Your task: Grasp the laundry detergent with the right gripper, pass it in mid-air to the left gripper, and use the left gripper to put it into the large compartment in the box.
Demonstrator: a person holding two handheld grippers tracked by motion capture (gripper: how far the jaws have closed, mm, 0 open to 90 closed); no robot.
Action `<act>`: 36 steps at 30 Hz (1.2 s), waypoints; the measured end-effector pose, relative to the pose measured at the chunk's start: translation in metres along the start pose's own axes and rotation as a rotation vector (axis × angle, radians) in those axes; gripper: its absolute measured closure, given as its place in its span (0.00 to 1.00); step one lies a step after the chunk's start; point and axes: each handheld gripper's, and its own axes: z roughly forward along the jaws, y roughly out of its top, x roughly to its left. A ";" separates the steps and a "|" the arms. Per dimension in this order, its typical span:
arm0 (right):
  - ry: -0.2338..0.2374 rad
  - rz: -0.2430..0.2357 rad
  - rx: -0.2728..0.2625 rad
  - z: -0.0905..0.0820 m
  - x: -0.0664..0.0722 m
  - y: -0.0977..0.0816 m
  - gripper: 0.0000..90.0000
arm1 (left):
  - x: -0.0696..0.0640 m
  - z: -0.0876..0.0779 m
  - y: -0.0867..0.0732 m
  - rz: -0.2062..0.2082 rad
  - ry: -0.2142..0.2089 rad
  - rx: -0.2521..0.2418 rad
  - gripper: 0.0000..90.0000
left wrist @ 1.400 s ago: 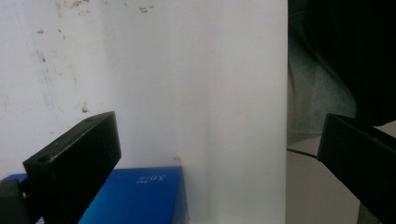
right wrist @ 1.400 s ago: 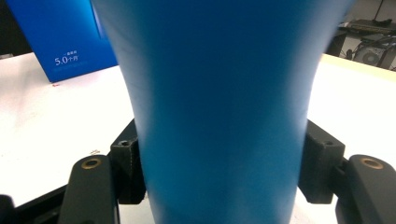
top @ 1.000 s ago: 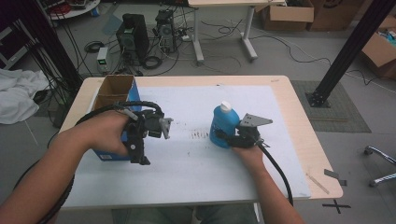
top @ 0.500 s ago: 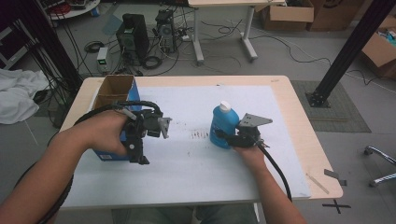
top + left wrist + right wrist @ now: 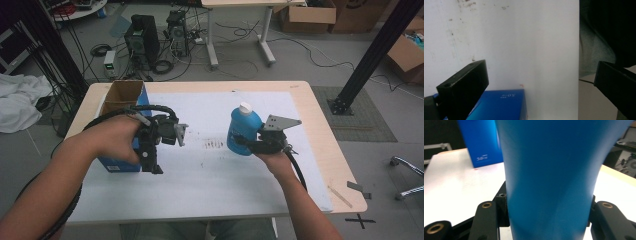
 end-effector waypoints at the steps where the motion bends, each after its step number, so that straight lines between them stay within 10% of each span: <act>1: 0.009 -0.007 0.005 -0.001 0.001 0.002 0.51 | 0.000 -0.001 0.001 0.002 -0.001 0.004 0.00; 21: 0.389 -0.171 0.048 0.028 0.059 0.028 0.51 | 0.008 -0.002 0.032 0.026 -0.023 0.047 0.00; 36: 0.469 -0.157 0.021 0.074 0.085 0.014 0.51 | 0.006 -0.002 0.048 0.036 -0.038 0.057 0.00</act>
